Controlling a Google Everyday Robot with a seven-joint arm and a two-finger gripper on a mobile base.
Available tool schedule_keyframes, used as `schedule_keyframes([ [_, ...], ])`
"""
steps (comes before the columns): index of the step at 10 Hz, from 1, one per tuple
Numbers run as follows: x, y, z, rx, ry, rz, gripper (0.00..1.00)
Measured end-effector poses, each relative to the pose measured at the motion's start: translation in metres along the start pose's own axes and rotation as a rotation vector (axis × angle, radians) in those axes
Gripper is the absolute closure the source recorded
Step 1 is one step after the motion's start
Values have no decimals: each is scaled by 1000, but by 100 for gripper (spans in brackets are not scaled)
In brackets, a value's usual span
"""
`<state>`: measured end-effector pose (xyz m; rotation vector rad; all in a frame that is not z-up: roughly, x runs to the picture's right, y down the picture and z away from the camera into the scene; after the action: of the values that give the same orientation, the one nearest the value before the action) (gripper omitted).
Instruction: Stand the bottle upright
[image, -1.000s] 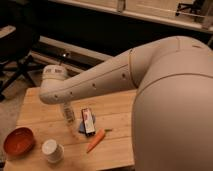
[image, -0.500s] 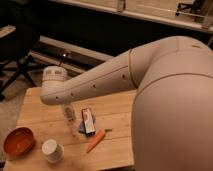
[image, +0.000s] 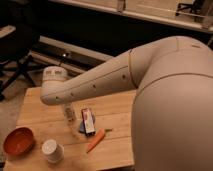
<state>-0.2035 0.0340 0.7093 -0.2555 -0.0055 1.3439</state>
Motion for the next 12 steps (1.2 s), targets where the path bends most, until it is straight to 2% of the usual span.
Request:
schedule_keyframes([
  [5,0,0,3,1,0,-3,91],
  [8,-4,14,26,-2,12,-46,72],
  [10,-12,7,27,4,20,-45,71],
  [12,-24,-1,17,0,-11,-26,71],
])
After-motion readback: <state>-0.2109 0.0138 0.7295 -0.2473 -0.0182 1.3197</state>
